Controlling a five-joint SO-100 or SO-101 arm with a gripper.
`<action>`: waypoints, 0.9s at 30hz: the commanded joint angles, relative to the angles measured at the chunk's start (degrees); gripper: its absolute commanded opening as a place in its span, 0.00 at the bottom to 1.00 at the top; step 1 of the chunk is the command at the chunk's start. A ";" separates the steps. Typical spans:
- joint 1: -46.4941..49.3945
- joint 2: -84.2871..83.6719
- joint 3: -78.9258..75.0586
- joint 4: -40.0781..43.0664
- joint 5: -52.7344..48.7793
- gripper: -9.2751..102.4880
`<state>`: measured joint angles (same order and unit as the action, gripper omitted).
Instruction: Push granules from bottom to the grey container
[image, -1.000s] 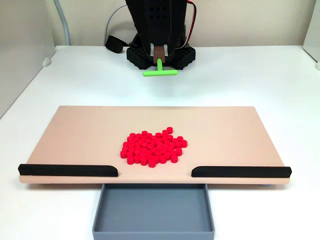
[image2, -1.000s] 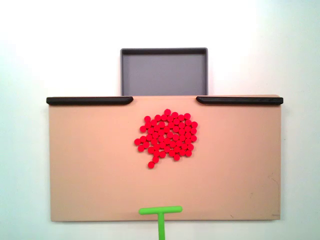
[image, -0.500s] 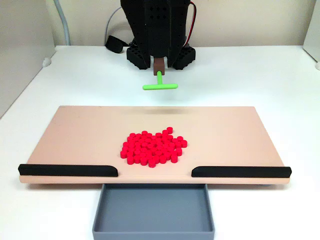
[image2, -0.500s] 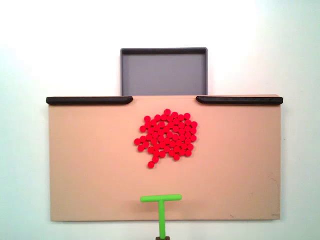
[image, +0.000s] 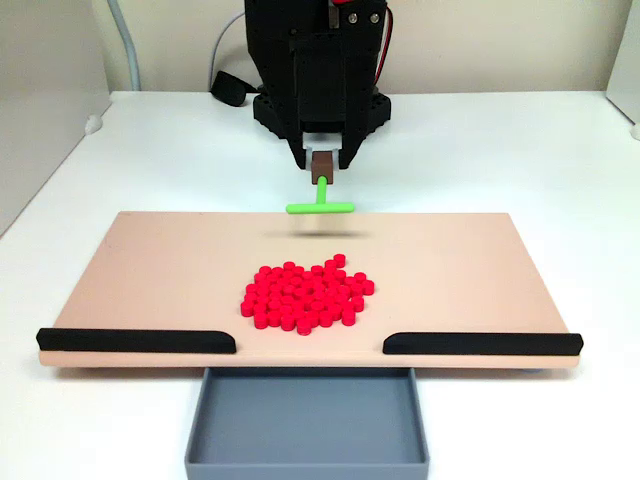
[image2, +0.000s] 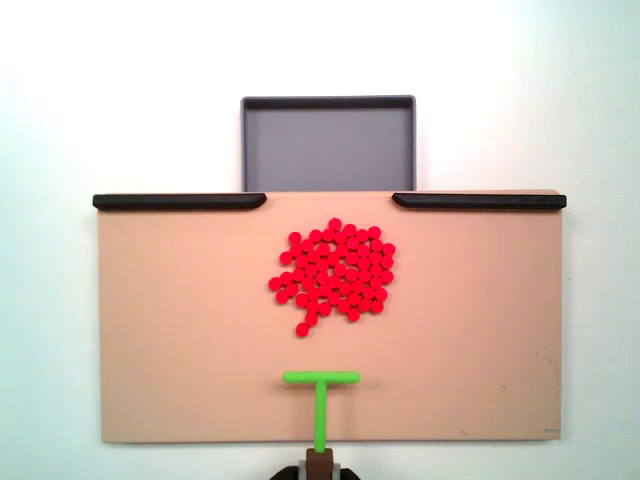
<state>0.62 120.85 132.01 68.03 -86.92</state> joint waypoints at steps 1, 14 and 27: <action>-0.62 -0.62 0.70 -2.90 1.05 0.08; -1.85 -2.55 3.87 -6.42 1.76 0.08; -1.49 -5.10 3.08 -7.29 0.97 0.08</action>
<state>-0.88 116.19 136.05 61.70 -85.61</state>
